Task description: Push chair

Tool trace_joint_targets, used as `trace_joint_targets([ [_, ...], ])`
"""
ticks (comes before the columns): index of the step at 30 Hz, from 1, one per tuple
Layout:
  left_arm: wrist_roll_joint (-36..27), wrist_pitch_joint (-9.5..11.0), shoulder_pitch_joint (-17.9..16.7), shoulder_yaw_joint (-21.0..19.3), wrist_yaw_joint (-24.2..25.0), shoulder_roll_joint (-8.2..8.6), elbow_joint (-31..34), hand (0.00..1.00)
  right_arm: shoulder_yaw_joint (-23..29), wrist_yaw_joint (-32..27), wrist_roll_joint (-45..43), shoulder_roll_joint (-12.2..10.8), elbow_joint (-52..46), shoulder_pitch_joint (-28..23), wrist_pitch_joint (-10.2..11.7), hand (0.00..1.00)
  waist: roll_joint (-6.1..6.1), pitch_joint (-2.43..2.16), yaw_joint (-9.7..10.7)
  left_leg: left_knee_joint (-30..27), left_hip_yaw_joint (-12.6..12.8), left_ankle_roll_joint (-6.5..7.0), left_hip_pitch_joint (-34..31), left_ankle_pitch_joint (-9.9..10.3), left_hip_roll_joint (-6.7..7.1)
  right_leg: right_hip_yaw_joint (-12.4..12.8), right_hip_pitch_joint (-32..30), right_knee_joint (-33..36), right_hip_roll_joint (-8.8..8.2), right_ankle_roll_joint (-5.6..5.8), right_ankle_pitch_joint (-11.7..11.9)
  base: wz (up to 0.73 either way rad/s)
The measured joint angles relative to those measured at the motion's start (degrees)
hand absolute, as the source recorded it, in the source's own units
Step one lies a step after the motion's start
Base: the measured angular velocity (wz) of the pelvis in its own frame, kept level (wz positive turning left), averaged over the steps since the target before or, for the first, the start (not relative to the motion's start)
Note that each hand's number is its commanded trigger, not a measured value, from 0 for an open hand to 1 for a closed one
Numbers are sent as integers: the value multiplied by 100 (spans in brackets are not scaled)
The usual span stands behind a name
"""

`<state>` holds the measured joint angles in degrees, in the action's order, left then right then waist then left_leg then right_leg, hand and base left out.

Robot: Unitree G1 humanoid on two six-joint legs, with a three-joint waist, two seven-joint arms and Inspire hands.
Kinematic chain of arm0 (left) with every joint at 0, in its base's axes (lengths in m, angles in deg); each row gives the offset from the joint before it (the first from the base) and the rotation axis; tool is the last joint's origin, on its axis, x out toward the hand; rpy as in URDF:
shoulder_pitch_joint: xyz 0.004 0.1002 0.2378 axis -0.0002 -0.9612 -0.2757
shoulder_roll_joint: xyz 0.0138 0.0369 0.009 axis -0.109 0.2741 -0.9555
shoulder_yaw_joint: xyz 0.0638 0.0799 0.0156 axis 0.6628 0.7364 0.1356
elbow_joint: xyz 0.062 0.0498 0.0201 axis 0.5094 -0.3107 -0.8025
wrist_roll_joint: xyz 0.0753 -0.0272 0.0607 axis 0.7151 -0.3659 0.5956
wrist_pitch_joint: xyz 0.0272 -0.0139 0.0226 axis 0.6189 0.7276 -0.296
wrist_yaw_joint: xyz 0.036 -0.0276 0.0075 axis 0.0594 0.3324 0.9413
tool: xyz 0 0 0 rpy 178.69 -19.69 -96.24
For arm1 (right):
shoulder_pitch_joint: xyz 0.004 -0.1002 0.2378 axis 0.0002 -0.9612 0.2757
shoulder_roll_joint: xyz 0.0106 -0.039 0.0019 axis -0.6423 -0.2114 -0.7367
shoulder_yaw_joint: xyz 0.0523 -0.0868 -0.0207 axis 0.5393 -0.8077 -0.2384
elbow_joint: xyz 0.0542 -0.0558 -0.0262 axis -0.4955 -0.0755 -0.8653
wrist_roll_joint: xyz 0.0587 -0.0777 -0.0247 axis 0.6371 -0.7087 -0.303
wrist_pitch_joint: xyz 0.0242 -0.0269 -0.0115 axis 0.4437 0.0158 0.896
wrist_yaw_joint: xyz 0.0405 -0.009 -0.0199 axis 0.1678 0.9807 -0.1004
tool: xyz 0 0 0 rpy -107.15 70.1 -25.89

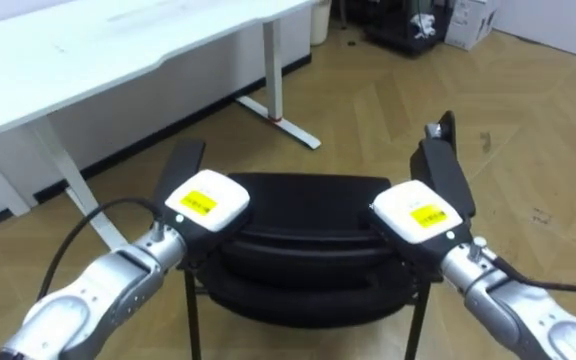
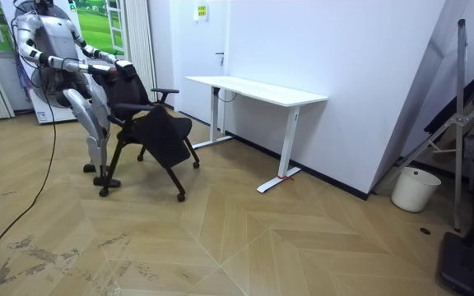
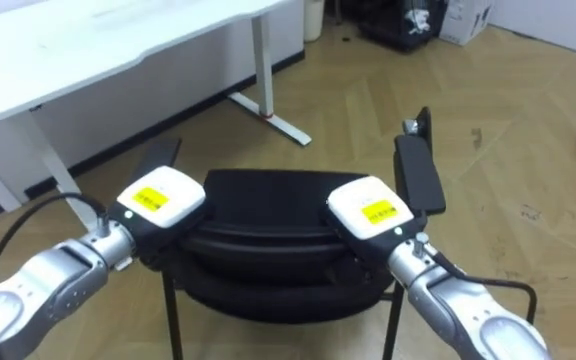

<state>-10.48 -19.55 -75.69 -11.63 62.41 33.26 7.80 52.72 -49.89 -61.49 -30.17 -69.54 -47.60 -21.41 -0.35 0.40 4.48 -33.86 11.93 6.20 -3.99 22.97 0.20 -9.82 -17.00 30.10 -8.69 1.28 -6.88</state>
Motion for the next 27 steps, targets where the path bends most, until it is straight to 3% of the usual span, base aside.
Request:
trace_joint_targets([
  [2,-13,-20,1,-18,3,-24,27,100,-6,42,-6,-12,-2,62,-8,100,-44,6,-58,-1,-38,-100,88,76,-121,-67,87,-41,136,-44,-6,6],
  [6,-17,-55,58,-115,30,-56,95,100,-6,137,-35,-152,-37,133,-126,100,-83,8,-182,-53,-104,-392,299,274,-470,-337,369,37,391,-264,-264,12],
  [7,-17,-52,112,-142,20,-127,109,100,-6,137,-34,-192,-37,170,-154,100,-39,48,-179,-353,-41,-438,269,275,-593,-432,430,169,398,-378,-385,25],
  [8,-16,-53,127,-172,13,-135,129,100,-6,141,-34,-206,-37,199,-158,100,3,75,-180,-527,13,-473,224,256,-670,-462,443,261,394,-403,-488,35],
  [10,-10,-58,127,-216,-17,-131,166,100,-7,155,14,-215,-27,236,-155,100,51,105,-192,-1318,113,-651,18,147,-975,-644,537,553,415,-482,-880,26],
  [11,-10,-60,124,-216,-15,-125,165,100,-6,156,18,-224,-8,239,-153,100,54,108,-198,-1485,130,-685,-5,102,-1047,-671,599,598,435,-496,-962,21],
  [13,-10,-67,93,-222,-43,-151,163,100,-6,165,25,-239,18,242,-135,100,110,106,-228,-2061,172,-754,-184,-256,-1282,-741,826,690,486,-549,-1252,23],
  [14,-3,-73,88,-228,-55,-148,163,100,-6,164,26,-244,21,247,-135,100,147,108,-239,-2186,176,-746,-243,-390,-1306,-737,865,704,481,-548,-1291,22],
  [15,40,-89,74,-233,-82,-141,160,100,-7,165,22,-262,35,262,-133,100,243,120,-326,-2433,212,-757,-376,-662,-1372,-737,944,723,458,-593,-1376,23],
  [17,37,-109,92,-244,-117,-121,153,100,-8,164,23,-216,53,347,-113,100,277,125,-313,-2430,179,-700,-705,-515,-1356,-761,1007,739,458,-657,-1483,18],
  [18,39,-155,85,-243,-176,-91,148,100,-14,166,24,-185,93,429,-77,100,248,107,-339,-2278,196,-702,-1012,-395,-1333,-770,1043,716,452,-677,-1522,-4],
  [20,38,-168,46,-243,-206,-91,170,100,-24,160,24,-161,96,451,-56,100,231,100,-354,-1716,222,-734,-1439,-416,-1263,-860,1169,598,433,-681,-1569,-3],
  [21,38,-171,19,-242,-214,-97,188,100,-46,137,26,-143,91,437,-24,100,229,102,-351,-1092,311,-764,-1576,-497,-1194,-908,1297,520,420,-649,-1610,13],
  [22,36,-158,18,-242,-212,-101,193,100,-47,105,35,-106,90,426,31,100,211,100,-338,-417,342,-745,-1690,-765,-1126,-960,1412,473,422,-614,-1668,12],
  [23,36,-153,18,-246,-212,-101,196,100,-44,103,34,-83,89,424,55,100,183,82,-333,-111,351,-675,-1706,-993,-1049,-1008,1455,463,417,-587,-1700,5],
  [24,37,-137,-25,-279,-213,-100,201,100,-45,113,21,-86,87,411,71,100,196,83,-335,220,338,-573,-1674,-1459,-925,-1090,1586,461,338,-504,-1786,-7],
  [25,37,-105,-78,-315,-208,-97,227,100,-45,112,18,-81,44,373,74,100,204,71,-336,344,230,-488,-1553,-1752,-758,-1088,1689,469,265,-413,-1868,-11],
  [27,53,-46,-94,-391,-205,-91,272,100,-40,118,18,-1,-102,337,48,100,225,59,-324,308,195,-353,-1515,-1783,-622,-1074,1739,453,174,-294,-1941,1],
])
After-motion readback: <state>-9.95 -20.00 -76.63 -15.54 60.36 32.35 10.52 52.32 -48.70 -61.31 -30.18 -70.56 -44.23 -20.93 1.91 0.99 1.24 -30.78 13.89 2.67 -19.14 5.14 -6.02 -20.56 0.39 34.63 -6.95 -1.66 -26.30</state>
